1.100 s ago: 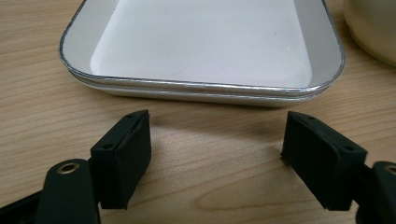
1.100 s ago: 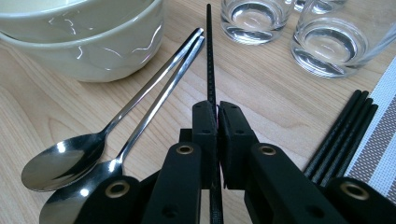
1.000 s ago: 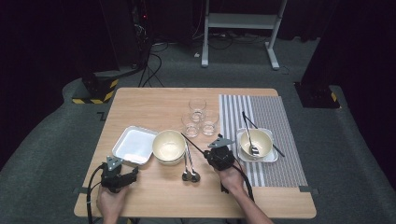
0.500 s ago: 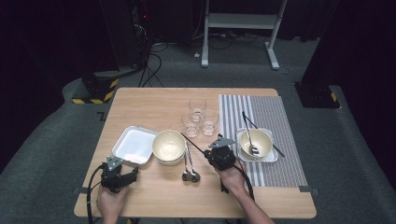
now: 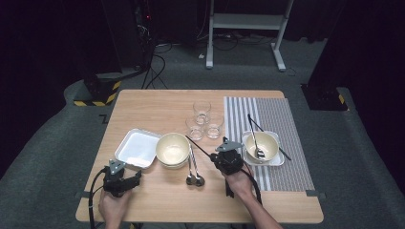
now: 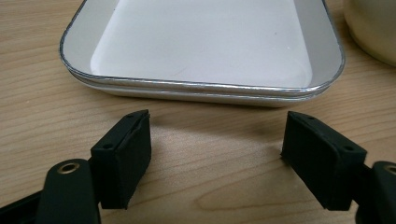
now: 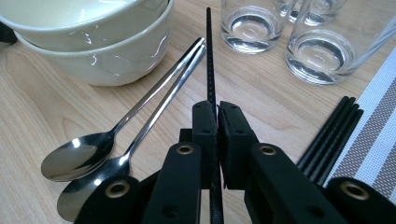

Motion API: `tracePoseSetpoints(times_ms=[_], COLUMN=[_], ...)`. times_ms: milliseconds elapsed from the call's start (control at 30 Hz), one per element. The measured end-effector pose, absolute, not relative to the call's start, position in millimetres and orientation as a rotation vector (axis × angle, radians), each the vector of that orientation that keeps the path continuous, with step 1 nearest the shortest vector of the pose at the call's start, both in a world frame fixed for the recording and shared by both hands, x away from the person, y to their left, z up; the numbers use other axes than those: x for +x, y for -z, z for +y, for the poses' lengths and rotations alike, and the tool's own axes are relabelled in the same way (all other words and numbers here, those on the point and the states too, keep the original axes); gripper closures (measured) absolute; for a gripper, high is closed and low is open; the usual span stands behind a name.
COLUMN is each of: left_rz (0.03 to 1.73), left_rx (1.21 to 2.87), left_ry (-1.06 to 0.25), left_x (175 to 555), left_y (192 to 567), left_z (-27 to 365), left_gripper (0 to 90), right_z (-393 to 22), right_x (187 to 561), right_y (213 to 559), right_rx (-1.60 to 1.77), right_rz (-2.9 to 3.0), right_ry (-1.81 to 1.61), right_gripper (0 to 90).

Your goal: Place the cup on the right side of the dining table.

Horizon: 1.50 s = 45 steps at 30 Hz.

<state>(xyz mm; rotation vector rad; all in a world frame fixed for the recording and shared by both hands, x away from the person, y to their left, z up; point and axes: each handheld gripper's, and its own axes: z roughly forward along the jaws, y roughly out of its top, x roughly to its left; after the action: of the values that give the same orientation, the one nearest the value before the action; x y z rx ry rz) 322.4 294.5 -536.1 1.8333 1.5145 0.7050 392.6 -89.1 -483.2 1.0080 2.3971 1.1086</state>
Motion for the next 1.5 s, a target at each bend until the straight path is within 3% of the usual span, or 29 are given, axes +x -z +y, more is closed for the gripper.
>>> tracePoseSetpoints(times_ms=[1500], left_rz=[1.515], left_rx=[1.832], left_ry=[-0.704], left_x=[322], left_y=[536], left_z=[295], left_gripper=[24.1], right_z=[-122], right_x=[376], right_y=[457], right_rx=[0.959], right_rz=[2.342], right_ry=[-1.168], right_gripper=[86.1])
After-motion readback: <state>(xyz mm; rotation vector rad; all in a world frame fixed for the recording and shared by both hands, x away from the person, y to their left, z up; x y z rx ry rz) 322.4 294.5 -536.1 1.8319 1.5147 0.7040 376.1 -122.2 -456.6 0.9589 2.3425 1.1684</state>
